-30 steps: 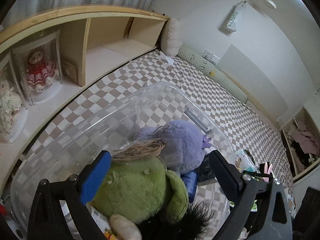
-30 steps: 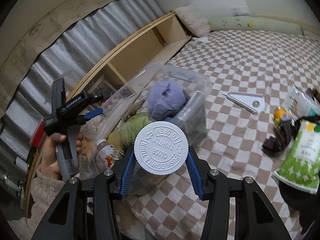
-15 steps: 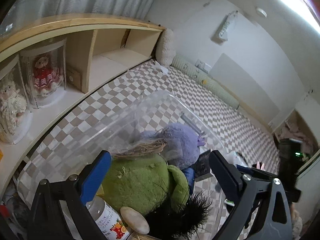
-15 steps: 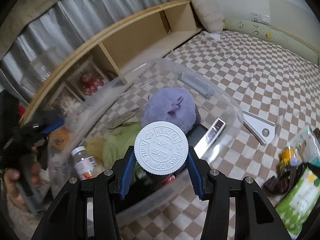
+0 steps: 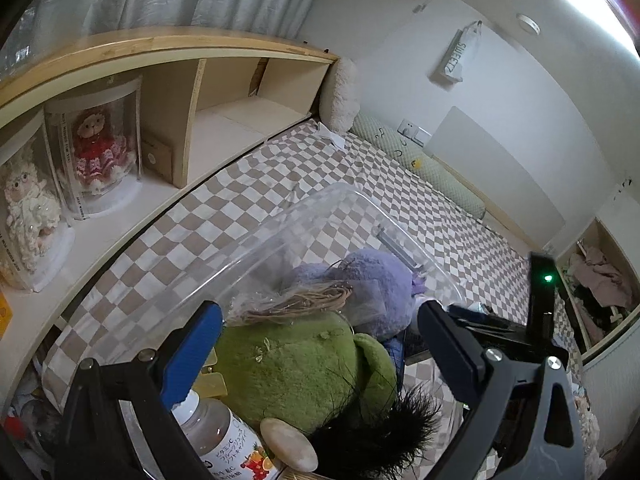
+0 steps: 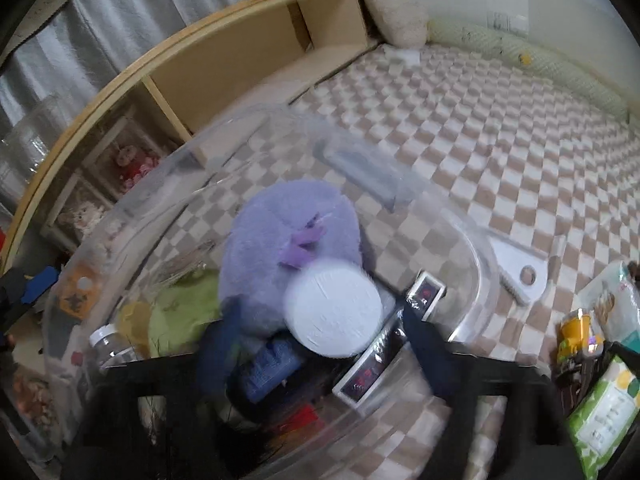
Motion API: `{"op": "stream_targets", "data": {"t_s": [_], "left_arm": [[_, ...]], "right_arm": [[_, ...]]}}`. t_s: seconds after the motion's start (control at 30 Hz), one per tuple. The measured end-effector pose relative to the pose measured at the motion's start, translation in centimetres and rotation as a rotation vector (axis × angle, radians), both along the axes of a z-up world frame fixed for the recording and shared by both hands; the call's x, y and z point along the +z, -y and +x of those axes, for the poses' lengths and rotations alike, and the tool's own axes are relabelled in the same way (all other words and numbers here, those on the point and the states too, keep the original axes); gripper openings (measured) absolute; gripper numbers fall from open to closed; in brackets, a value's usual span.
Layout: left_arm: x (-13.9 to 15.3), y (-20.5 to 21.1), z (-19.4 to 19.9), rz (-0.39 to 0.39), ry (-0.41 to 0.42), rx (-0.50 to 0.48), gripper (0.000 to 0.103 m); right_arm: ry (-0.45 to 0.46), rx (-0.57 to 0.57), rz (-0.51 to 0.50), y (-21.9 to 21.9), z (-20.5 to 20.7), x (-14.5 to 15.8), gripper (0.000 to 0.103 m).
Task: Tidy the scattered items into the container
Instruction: 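Open the left gripper to drop the twine bag while the right releases the cap into the box, then withdraw both grippers from the box back over the bed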
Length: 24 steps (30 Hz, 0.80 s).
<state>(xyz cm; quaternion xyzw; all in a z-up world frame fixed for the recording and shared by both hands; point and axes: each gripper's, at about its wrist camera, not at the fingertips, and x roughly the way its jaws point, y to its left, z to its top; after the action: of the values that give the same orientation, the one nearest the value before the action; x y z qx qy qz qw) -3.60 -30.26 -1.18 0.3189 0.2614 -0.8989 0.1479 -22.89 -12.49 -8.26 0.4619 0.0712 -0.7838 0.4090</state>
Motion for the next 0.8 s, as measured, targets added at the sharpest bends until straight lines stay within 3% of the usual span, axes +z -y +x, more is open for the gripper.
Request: {"op": "stream_targets", "data": {"t_s": [0.07, 0.57, 0.8], "left_arm": [[-0.1, -0.3, -0.2, -0.01, 0.008, -0.006, 0.099], [0.5, -3.7, -0.8, -0.063, 0.016, -0.076, 0.099], [1.3, -5.6, -0.4, -0.112, 0.0, -0.104, 0.101]], "right_arm": [[-0.033, 0.004, -0.008, -0.2, 0.3, 0.5, 0.103], [-0.04, -0.024, -0.115, -4.2, 2.4, 3.3, 0.103], [0.015, -0.048, -0.224, -6.8, 3.7, 4.7, 0.103]]}}
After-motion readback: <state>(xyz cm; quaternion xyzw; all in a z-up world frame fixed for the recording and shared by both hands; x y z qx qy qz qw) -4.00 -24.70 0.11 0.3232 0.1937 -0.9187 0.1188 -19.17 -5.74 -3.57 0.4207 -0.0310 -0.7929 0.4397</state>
